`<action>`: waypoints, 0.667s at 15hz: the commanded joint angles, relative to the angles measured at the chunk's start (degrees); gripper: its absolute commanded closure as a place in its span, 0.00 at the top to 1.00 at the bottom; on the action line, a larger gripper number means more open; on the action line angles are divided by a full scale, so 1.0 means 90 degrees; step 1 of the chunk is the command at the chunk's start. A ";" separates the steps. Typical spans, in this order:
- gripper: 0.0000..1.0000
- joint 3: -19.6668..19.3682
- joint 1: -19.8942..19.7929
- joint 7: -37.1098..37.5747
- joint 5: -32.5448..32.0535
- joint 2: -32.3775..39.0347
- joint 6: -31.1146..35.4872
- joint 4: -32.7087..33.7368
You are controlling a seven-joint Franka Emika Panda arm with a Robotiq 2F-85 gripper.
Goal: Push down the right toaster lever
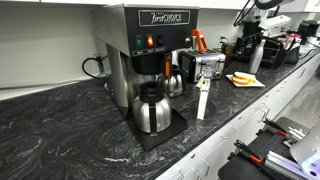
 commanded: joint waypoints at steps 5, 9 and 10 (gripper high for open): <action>1.00 -0.0142 -0.0179 -0.0017 -0.0146 0.0445 0.0912 -0.0012; 1.00 -0.0185 -0.0238 -0.0048 -0.0170 0.0999 0.1472 0.0129; 1.00 -0.0193 -0.0241 -0.0041 -0.0148 0.1125 0.1585 0.0177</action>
